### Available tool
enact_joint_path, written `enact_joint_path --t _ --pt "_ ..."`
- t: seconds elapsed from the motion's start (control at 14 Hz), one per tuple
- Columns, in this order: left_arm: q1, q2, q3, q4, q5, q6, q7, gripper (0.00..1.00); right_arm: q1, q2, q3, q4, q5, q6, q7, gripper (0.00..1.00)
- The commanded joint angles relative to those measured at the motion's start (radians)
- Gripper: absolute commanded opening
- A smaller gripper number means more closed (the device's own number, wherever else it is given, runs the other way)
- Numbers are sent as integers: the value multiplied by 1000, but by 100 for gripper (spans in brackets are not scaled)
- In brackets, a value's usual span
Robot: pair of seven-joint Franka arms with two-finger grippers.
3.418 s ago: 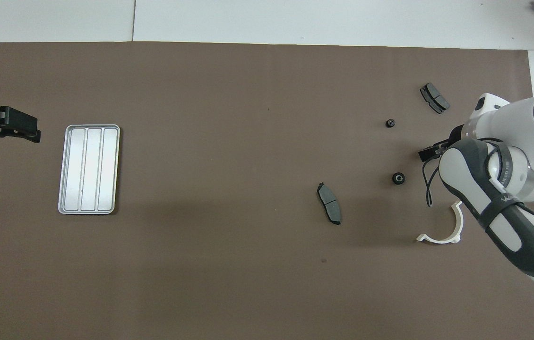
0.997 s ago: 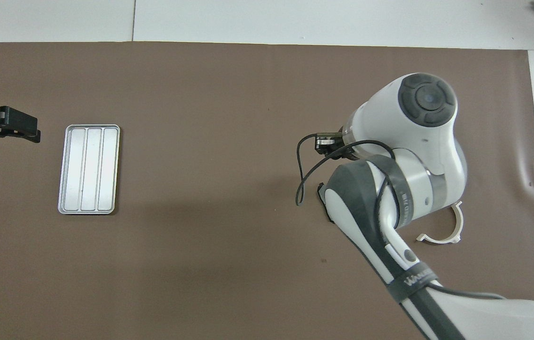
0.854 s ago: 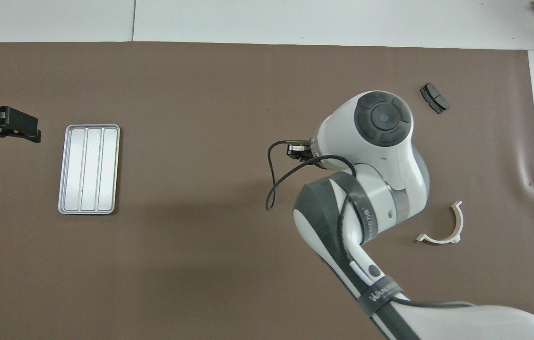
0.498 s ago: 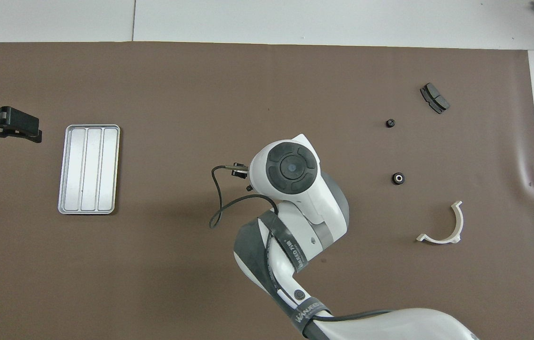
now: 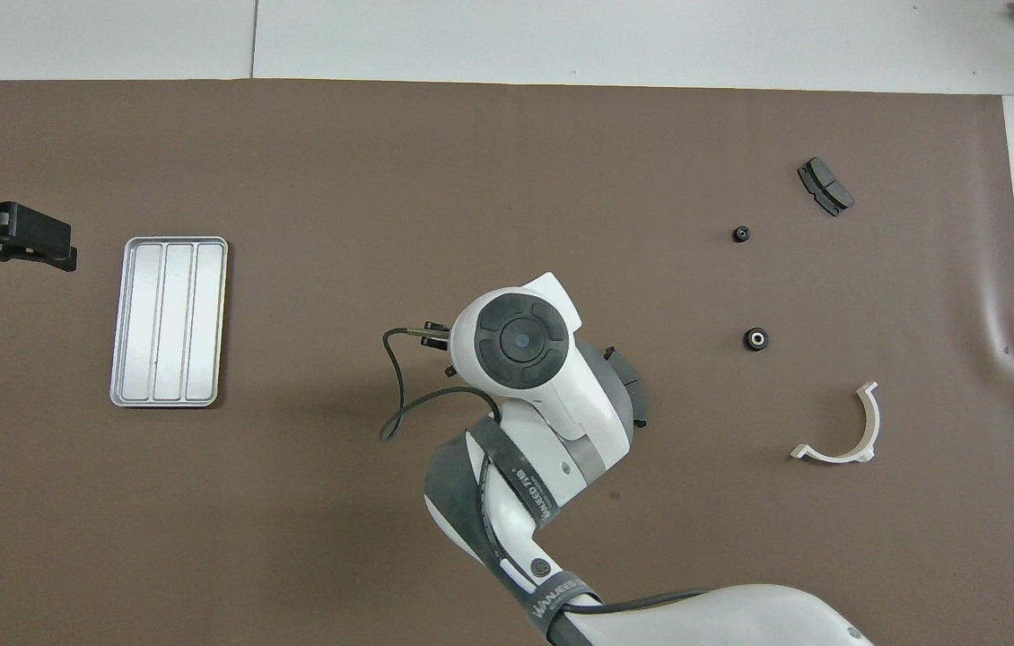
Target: Pick bearing gear from pile to tray
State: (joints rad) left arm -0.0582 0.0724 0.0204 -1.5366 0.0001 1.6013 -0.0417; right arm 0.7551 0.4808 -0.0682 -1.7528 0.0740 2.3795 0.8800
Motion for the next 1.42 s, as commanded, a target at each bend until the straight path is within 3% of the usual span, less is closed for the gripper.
enact_joint_path --t 0.0,0.07,0.28,0.43,0.71,0.93,1.14,1.35 --pt "-6 -52 0 -82 -17 57 -35 100 0 2 -1 -8 -23 23 23 54" --pt "-8 -52 -5 -82 -17 58 -43 100 0 1 -2 -13 -26 30 25 100" --pt "-9 -48 -8 -82 -54 72 -67 100 -9 -45 -19 -13 -126 -18 25 100" --pt "-60 -34 -10 -83 -58 115 -180 100 -93 -120 -25 -17 -131 -80 -27 100" --pt "-205 30 -8 -70 -58 199 -390 100 -270 -208 -24 -19 -131 -190 -333 100" --pt "-358 108 -5 -57 -48 236 -504 100 -403 -222 -22 -30 -126 -229 -591 100" --pt "-463 150 -7 -74 -37 342 -624 100 -509 -254 -21 -120 -111 -214 -833 100" --pt "-586 304 -4 -66 21 418 -734 100 -568 -297 -21 -256 1 -123 -1086 100"
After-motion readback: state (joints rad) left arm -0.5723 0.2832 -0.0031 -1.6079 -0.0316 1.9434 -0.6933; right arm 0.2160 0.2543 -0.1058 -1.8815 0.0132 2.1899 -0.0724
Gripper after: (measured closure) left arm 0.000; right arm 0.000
